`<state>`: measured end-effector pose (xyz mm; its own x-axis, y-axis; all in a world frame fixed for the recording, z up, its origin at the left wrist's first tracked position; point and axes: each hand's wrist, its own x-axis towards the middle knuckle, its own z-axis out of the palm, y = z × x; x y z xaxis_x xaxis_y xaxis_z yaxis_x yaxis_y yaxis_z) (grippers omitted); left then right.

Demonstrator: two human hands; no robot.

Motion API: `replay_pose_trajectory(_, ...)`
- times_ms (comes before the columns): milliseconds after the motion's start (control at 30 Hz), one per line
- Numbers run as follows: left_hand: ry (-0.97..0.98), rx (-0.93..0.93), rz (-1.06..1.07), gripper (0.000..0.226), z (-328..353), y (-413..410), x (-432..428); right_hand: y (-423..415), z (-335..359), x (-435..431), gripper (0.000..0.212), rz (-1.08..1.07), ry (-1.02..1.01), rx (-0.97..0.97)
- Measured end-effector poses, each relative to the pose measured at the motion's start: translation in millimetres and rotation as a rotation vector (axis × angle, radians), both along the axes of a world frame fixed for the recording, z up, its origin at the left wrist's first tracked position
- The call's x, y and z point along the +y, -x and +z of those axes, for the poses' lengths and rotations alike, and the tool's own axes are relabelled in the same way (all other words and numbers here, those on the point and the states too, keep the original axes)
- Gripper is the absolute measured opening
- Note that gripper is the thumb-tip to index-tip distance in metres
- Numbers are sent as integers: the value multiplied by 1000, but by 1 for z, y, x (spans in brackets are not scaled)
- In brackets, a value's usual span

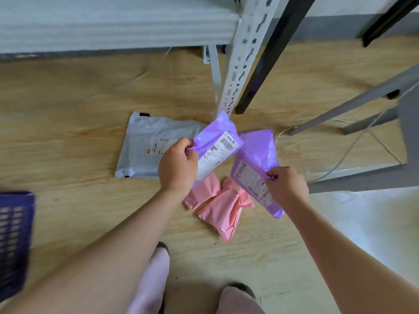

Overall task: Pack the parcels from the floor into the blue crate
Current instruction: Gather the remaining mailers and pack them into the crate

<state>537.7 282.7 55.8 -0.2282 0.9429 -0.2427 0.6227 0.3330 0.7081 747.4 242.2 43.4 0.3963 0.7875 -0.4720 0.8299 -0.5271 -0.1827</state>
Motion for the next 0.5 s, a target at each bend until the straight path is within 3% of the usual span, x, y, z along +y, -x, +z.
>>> replay_pose_trajectory(133,65,-110,110,14,84,31,-35,32,91,-29,27,67,1,5)
replay_pose_trajectory(267,103,-138,168,34,173,67,-74,68,179,-58,26,139,-36,72)
replay_pose_trajectory(500,49,-124,261,36,305,162,-135,157,298,-92,22,297,-81,175)
